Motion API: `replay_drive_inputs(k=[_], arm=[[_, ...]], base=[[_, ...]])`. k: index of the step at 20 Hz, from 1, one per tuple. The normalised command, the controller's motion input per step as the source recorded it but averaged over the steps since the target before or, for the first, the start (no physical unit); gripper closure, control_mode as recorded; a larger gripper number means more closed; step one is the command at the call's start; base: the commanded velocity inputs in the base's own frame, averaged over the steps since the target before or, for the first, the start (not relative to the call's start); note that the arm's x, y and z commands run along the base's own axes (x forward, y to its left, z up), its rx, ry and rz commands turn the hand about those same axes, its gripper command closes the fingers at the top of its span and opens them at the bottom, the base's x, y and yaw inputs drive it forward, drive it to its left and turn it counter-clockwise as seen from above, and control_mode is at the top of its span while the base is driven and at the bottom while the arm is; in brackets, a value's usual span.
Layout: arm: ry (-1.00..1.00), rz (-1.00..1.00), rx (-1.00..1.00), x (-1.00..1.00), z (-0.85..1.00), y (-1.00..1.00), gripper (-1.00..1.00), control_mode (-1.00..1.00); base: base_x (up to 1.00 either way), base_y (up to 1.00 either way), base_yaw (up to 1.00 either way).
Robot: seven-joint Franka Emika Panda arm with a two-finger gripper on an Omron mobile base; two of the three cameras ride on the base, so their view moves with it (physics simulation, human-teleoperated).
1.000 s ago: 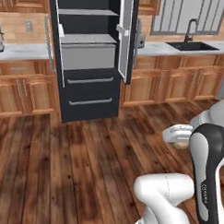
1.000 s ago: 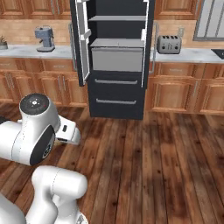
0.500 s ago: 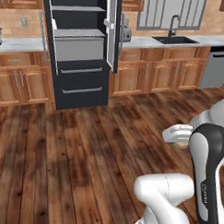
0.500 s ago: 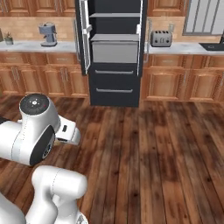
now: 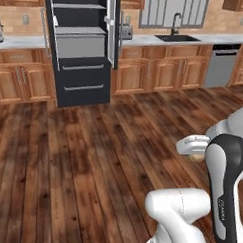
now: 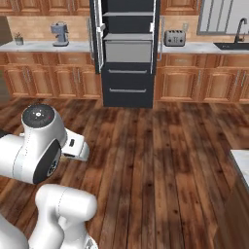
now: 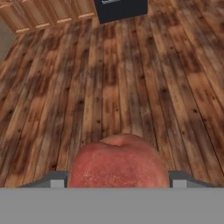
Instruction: Retrieve the tangerine and peach from the fridge and place them into the bowl on the dining table.
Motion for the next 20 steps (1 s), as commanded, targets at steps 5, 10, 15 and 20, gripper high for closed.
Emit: replay_drive_inputs(k=[5,10,15,20], arm=[[0.00,0.00,0.00,0.00,0.00,0.00,1.00,1.00],[0.00,0.00,0.00,0.00,0.00,0.00,1.00,1.00],[0.00,0.00,0.00,0.00,0.00,0.00,1.00,1.00],[0.00,0.00,0.00,0.00,0.00,0.00,1.00,1.00]], base=[[-1.00,0.00,-0.01],[-1.00,0.00,0.00],[-1.00,0.00,0.00],[-1.00,0.00,0.00]])
